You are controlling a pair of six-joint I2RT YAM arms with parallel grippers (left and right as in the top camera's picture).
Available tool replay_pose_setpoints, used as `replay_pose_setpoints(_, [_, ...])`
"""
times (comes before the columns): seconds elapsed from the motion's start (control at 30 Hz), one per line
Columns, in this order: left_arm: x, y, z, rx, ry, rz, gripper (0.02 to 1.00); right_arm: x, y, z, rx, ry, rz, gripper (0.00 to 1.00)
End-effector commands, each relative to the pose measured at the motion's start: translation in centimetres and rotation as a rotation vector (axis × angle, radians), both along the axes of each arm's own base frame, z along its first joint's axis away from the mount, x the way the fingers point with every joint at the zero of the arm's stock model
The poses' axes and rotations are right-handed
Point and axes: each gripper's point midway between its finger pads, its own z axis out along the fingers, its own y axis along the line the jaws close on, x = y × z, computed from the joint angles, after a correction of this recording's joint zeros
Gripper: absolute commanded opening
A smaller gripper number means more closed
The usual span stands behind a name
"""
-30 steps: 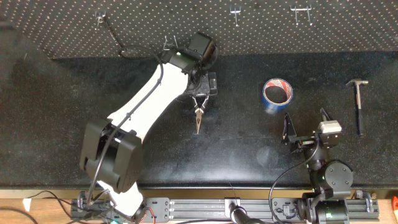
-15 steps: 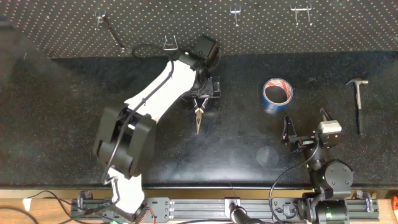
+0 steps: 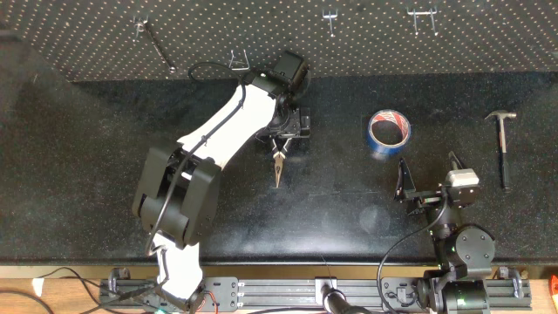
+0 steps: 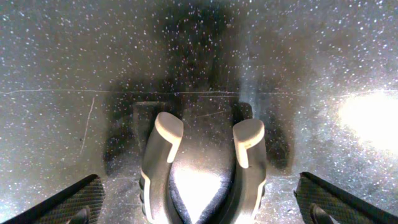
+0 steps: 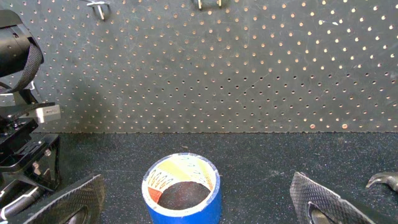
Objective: Place Tools Onto Pegboard
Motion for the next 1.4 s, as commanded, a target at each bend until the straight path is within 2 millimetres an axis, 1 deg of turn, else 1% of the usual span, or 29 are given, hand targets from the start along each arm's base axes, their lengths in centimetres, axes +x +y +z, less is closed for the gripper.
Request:
replay_pose_setpoints(0.03, [0.1,-0.3,-0.8,-0.005,0.02,-0.014,0.996,0.0,-0.1,-0.1,0.015,0.002,-0.001,0.976])
replay_pose_setpoints(0.27, [0.6,-0.4,-0.9,-0.007,0.0,-0.014,0.996,0.0,-0.1,-0.1,0.015,0.002,-0.001,0.976])
replay_pose_setpoints(0.4, [-0.4,0.1,-1.8,0.01,0.026,-0.044,0.996,0.0,-0.1,-0.1,0.015,0.002,-0.001,0.976])
replay_pose_setpoints(0.6, [-0.3,0.0,-1.8,0.007,0.022,-0.044,0.998,0.0,-0.1,-0.1,0.015,0.002,-0.001,0.976])
replay_pose_setpoints(0.63, [-0.3,0.0,-1.8,0.007,0.022,-0.044,0.961,0.0,-0.1,-0.1,0.015,0.002,-0.001,0.976])
replay_pose_setpoints(0.67, [-0.3,0.0,-1.8,0.007,0.021,-0.044,0.888,0.0,-0.1,-0.1,0.014,0.002,-0.001,0.976])
replay_pose_setpoints(0.8, [-0.3,-0.5,-1.8,-0.022,0.024,-0.045,0.654,0.0,-0.1,-0.1,0.014,0.002,-0.001,0.976])
replay_pose_setpoints(0.87, [-0.4,-0.7,-1.8,-0.032,0.029,-0.046,0.641,0.0,-0.1,-0.1,0.015,0.002,-0.001,0.976])
replay_pose_setpoints(0.93, [-0.4,-0.8,-1.8,-0.038,0.032,-0.047,0.599,0.0,-0.1,-0.1,0.014,0.002,-0.001,0.976])
replay_pose_setpoints(1.13, [-0.5,-0.9,-1.8,-0.042,0.034,-0.048,0.592,0.0,-0.1,-0.1,0.015,0.002,-0.001,0.976])
replay_pose_setpoints(1.2, [-0.5,-0.9,-1.8,-0.043,0.034,-0.048,0.562,0.0,-0.1,-0.1,0.015,0.002,-0.001,0.976])
replay_pose_setpoints(1.27, [-0.5,-0.9,-1.8,-0.044,0.035,-0.047,0.562,0.0,-0.1,-0.1,0.015,0.002,-0.001,0.976])
replay_pose_setpoints(1.3, [-0.5,-0.9,-1.8,-0.044,0.035,-0.048,0.529,0.0,-0.1,-0.1,0.015,0.002,-0.001,0.976])
replay_pose_setpoints(1.4, [-0.5,-0.9,-1.8,-0.044,0.035,-0.047,0.489,0.0,-0.1,-0.1,0.014,0.002,-0.001,0.976])
